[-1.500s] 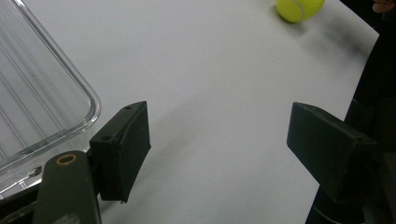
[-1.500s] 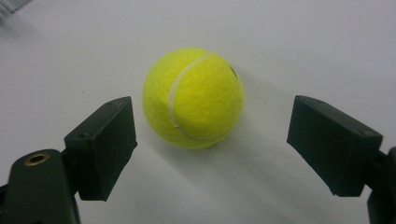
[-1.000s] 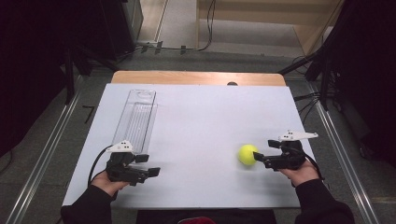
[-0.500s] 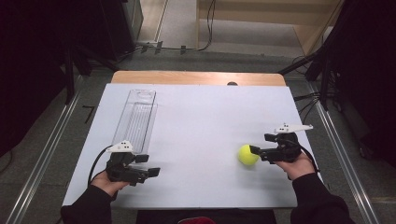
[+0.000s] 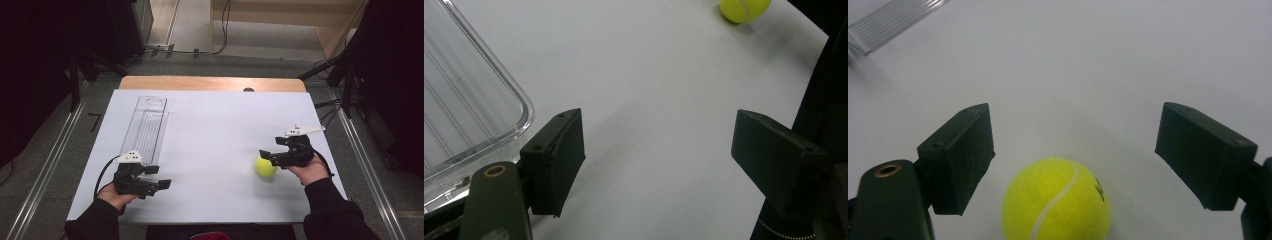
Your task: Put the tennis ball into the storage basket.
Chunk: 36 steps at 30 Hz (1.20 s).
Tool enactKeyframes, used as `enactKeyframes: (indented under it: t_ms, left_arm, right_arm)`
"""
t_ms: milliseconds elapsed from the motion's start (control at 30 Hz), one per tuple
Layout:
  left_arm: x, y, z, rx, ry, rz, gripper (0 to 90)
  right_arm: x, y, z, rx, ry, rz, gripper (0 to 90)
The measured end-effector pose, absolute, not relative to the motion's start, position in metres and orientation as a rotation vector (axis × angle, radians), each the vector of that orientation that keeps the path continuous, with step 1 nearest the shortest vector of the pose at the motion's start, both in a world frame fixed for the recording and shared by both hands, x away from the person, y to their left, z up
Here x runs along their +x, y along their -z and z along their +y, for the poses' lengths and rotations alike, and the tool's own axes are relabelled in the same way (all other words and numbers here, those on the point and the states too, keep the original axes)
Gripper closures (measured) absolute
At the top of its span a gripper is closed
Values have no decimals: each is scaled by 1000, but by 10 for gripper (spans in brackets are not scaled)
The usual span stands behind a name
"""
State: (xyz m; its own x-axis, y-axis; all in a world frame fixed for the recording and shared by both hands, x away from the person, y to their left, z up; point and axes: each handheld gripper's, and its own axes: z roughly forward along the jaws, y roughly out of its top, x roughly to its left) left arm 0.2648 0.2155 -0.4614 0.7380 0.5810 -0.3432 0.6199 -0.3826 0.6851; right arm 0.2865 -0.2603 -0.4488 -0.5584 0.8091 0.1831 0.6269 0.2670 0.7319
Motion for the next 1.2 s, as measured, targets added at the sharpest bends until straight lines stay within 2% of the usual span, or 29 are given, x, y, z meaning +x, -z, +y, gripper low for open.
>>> enactKeyframes:
  t_ms: [1200]
  left_arm:
    - [264, 461, 216, 2081, 58, 903, 222]
  right_arm:
    - [285, 467, -260, 1360, -1143, 2341, 137]
